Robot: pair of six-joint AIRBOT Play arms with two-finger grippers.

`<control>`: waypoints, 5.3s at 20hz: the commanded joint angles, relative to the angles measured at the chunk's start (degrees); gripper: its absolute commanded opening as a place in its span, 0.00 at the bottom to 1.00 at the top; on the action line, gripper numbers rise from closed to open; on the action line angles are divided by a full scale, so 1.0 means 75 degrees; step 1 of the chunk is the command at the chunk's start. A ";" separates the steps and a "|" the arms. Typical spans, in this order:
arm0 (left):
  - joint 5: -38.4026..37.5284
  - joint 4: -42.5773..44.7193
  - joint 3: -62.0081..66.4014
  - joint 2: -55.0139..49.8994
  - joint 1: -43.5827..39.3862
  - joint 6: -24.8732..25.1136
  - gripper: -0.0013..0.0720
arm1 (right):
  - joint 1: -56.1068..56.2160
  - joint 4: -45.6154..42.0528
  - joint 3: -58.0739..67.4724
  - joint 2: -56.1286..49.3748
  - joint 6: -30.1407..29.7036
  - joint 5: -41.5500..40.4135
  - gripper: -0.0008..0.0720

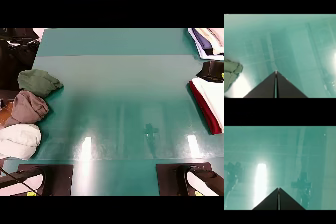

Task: Fold the shirts.

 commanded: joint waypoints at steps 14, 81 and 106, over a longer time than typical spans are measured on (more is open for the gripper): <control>0.0009 -0.0117 0.0000 0.0003 0.0003 0.0000 0.05 | 0.0064 0.0009 -0.0003 0.0009 0.0000 -0.0111 0.04; 0.0530 0.0848 -0.4590 0.0973 -0.2343 -0.0603 0.86 | 0.0064 -0.0003 0.2393 0.0009 -0.0501 -0.0230 0.04; 0.1865 0.0863 -0.6513 0.0766 -0.1816 -0.0571 0.05 | 0.0067 0.0248 0.1757 -0.0490 -0.0551 0.1294 0.04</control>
